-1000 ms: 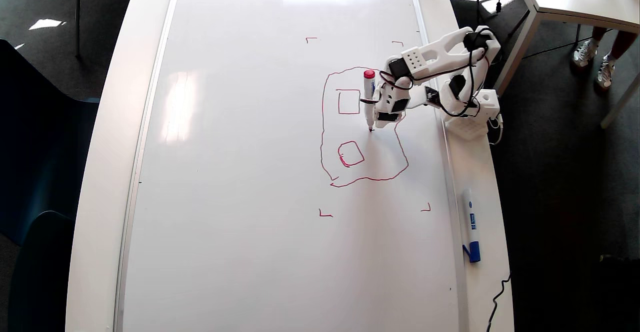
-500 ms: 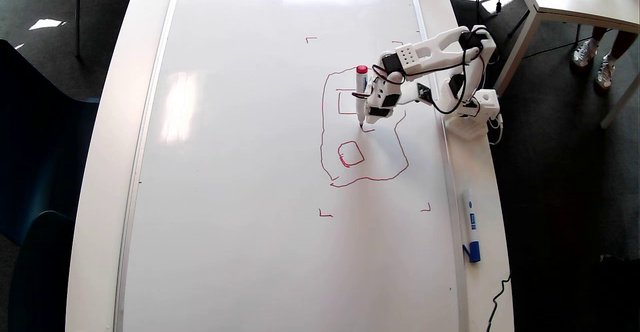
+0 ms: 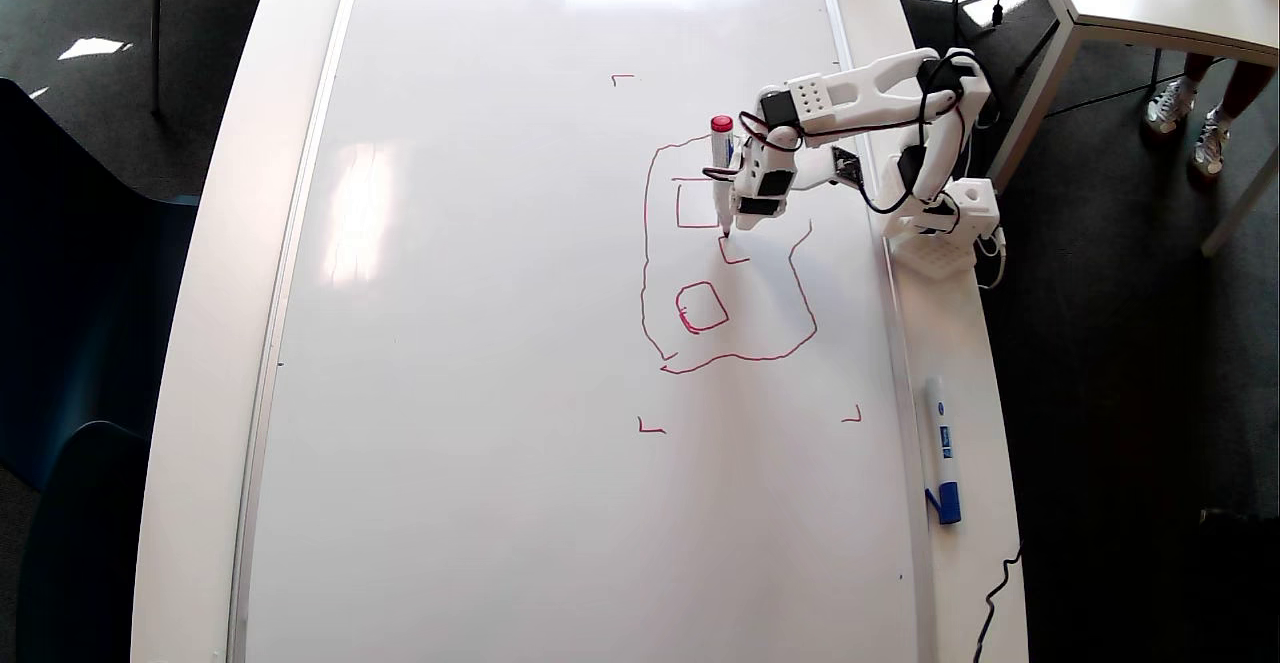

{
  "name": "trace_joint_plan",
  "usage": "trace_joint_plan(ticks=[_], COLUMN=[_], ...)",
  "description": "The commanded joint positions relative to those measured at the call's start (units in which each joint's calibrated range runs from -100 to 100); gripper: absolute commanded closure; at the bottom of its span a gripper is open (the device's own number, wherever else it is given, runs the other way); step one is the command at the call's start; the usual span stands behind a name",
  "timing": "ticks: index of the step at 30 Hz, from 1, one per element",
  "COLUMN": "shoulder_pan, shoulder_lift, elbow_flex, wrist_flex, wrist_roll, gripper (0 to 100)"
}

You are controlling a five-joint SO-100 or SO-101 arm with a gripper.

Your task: Draw on a whiteboard a robot head using a pen attached to the gripper

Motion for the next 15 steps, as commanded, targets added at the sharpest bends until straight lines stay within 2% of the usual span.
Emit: trace_joint_plan(ticks=[1,15], shoulder_pan=[0.1,-3.8], shoulder_lift=[-3.4,-9.2], elbow_flex=[1.6,10.2], wrist_flex=[1.7,1.0], wrist_roll=[0.2,-1.3], gripper=[99,99])
